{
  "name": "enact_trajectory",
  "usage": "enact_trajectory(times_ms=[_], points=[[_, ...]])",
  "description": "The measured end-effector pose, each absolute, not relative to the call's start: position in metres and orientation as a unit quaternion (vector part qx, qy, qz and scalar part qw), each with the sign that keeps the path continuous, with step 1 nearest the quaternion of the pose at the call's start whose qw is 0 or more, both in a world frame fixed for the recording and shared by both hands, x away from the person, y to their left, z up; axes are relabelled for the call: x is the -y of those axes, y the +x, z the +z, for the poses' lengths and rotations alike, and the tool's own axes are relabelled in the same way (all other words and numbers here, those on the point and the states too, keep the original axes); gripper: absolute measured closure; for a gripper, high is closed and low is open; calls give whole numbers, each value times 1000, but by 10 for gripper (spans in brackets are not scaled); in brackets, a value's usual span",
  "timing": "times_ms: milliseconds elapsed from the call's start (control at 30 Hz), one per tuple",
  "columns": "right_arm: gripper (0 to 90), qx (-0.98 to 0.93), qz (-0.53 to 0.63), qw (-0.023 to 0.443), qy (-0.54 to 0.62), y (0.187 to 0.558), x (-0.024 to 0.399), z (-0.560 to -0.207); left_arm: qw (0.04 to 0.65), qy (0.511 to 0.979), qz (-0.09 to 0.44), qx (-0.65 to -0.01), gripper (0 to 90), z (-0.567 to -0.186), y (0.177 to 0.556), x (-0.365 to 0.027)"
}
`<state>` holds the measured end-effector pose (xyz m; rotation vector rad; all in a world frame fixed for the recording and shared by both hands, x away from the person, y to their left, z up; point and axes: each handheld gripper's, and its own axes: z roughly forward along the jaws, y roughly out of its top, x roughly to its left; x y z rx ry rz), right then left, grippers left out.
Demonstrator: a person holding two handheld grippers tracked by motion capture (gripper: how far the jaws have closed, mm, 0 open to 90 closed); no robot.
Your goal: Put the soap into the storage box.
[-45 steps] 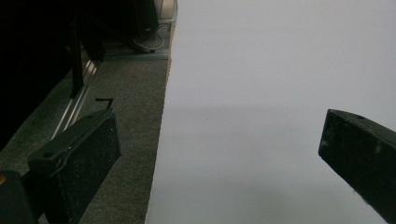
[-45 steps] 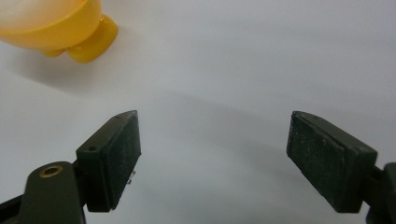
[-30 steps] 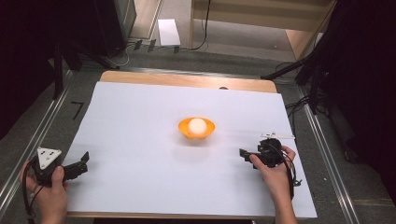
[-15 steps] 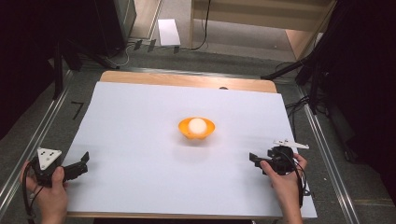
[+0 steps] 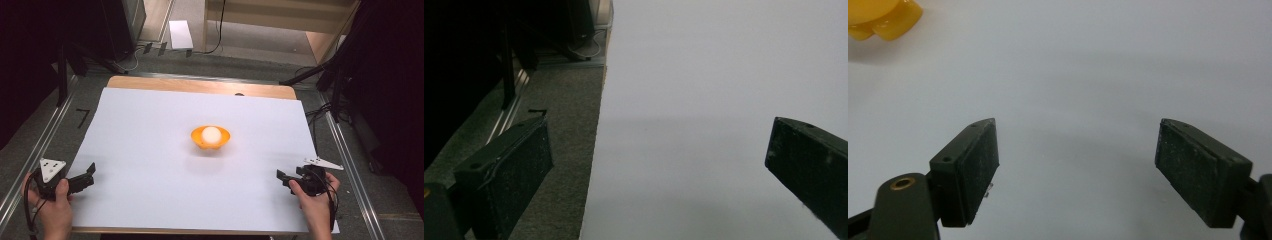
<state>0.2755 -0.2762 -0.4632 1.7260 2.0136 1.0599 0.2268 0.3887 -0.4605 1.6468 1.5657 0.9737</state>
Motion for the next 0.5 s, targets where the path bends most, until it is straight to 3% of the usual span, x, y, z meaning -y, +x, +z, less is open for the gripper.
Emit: enact_trajectory(times_ms=[500], points=[[156,-688,380,160,597,250,304,-473,332,627,376,-596,0,-460,226,-389]])
